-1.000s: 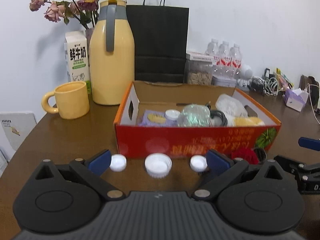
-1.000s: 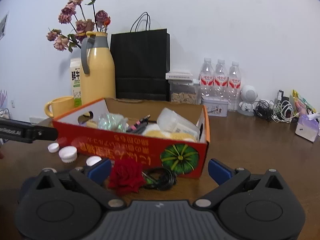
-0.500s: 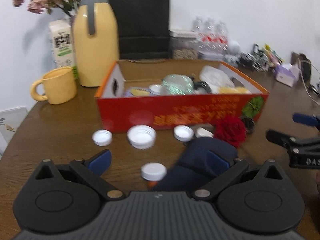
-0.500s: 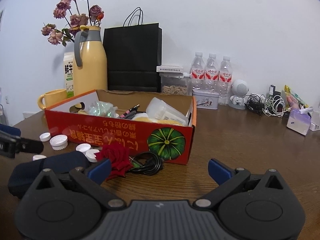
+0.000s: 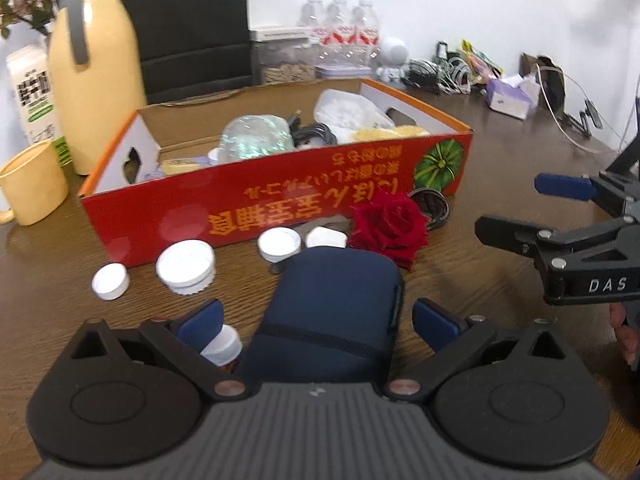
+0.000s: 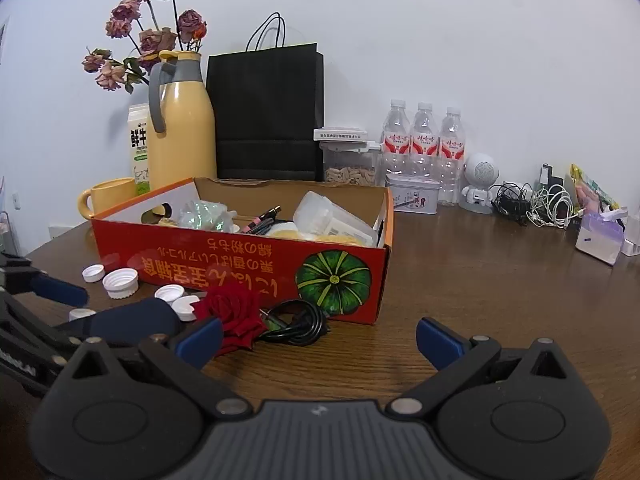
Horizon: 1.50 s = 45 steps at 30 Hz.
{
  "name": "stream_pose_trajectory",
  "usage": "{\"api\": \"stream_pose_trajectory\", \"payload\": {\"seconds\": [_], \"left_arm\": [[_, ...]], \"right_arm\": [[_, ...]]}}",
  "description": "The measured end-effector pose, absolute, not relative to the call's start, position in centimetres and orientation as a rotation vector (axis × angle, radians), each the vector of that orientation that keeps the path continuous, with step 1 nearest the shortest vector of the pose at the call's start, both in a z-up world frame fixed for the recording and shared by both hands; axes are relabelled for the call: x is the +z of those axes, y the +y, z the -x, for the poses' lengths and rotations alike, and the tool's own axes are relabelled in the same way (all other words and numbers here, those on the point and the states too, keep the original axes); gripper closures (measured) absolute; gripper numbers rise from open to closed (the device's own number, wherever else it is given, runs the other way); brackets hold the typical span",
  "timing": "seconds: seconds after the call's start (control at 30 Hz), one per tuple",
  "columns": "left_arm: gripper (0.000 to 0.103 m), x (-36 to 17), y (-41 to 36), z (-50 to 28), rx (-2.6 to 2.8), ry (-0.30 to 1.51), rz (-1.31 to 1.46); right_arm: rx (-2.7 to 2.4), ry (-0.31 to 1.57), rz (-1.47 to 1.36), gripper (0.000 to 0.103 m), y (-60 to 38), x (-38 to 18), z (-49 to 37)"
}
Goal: Organize objects
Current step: 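Grasp the navy zip case with the left tool and lift it toward the box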
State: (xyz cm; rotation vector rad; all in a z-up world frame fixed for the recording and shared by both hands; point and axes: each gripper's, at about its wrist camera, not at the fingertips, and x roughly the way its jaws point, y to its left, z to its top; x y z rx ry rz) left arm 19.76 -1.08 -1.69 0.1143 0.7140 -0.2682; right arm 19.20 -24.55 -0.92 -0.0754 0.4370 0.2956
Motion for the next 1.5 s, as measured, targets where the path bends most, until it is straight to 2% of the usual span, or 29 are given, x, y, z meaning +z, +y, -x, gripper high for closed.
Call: {"api": "stream_pose_trajectory", "payload": {"seconds": [0.17,0.57,1.03,1.37,1.5], "left_arm": [[0.023,-2.7,-1.5,-19.9,-0.286,0.733,-0.128],[0.033,-2.4,-1.2,-18.7,-0.245,0.659,-0.089],[0.034,1.8,3.7,-17.0,-0.092,0.476,0.113],[0.034,1.5,6.8,-17.5,-0.012,0.439,0.156],[0.034,1.3,7.1,-17.4,0.004,0.424,0.165]], "right_arm": [[0.292,0.447,0.071,0.0,-24.6,-1.0,-19.4],[0.282,0.473,0.066,0.0,-24.7,-1.3,-19.8],[0.264,0.496,0.066,0.0,-24.6,-1.4,-20.2],[0.299,0.466,0.104,0.0,-23.2,-1.2,-19.6],[0.344,0.467,0.142,0.015,-21.0,-1.2,-20.0]]}}
